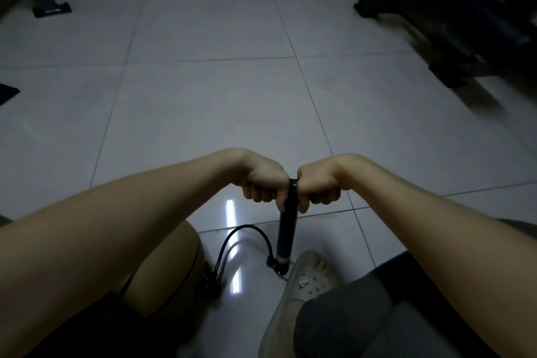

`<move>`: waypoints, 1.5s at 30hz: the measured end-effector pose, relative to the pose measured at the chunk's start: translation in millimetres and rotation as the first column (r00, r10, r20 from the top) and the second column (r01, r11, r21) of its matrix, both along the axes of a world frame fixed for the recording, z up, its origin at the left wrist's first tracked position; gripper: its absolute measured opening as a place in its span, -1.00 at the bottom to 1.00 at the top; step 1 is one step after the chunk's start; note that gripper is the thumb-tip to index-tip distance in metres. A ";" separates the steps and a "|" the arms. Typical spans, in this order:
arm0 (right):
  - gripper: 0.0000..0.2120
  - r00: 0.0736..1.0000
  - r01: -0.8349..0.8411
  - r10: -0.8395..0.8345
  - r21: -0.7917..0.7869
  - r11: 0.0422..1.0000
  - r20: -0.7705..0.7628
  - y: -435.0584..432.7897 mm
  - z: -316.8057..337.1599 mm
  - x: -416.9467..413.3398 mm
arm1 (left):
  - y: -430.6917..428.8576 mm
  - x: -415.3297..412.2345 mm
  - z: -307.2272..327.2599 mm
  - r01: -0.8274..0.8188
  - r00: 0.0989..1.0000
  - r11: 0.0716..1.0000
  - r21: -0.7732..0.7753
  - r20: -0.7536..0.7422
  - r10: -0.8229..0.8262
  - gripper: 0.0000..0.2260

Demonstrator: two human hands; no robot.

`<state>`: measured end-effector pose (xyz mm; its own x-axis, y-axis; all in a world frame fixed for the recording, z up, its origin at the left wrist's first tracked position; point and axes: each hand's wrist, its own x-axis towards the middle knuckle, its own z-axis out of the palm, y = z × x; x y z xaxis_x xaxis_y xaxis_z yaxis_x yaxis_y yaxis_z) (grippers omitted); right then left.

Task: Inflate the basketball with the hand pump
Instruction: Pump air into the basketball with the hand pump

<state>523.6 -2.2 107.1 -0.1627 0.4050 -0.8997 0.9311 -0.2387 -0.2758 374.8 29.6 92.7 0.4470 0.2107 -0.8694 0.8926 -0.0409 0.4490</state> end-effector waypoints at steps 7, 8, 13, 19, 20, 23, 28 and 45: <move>-0.91 0.999 -0.039 0.039 0.009 0.999 0.039 -15.1 -10.2 0.4 | -15.7 6.7 -1.8 0.062 0.997 0.998 -0.021 -0.053 -0.063 -0.73; -0.91 0.998 -0.039 0.039 -0.001 0.999 0.048 -13.2 0.1 2.0 | -13.9 9.2 9.8 0.082 0.994 0.997 -0.011 -0.077 -0.082 -0.73; -0.73 0.999 -0.043 0.043 0.010 0.999 0.025 16.8 89.6 8.7 | 13.4 9.5 95.5 0.057 0.995 0.998 -0.001 -0.083 -0.057 -0.63; -0.70 0.999 0.002 0.001 0.058 0.998 -0.040 31.4 168.6 10.9 | 35.4 3.7 172.6 0.055 0.998 0.996 0.068 -0.011 -0.054 -0.57; -0.69 1.000 0.000 0.002 0.055 0.998 -0.028 27.3 162.7 11.6 | 33.8 5.4 166.3 0.069 0.997 0.996 0.055 -0.025 -0.068 -0.57; -0.70 1.000 -0.006 0.006 0.018 1.000 0.010 15.2 123.0 11.8 | 24.5 12.4 123.8 0.090 0.993 0.996 -0.016 -0.078 -0.091 -0.61; -0.76 0.998 0.052 -0.053 -0.018 0.998 -0.022 12.5 62.1 14.9 | 18.9 16.3 63.3 0.057 0.995 0.998 -0.013 -0.075 -0.058 -0.69; -0.78 0.996 -0.072 0.076 -0.084 0.994 0.038 14.2 39.4 -1.9 | 6.8 2.5 46.2 0.062 0.988 0.997 -0.045 -0.137 -0.068 -0.64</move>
<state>521.7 12.1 146.5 -0.1513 0.3177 -0.9360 0.9573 -0.1889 -0.2188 377.4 36.4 139.0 0.3335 0.1485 -0.9310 0.9422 -0.0853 0.3239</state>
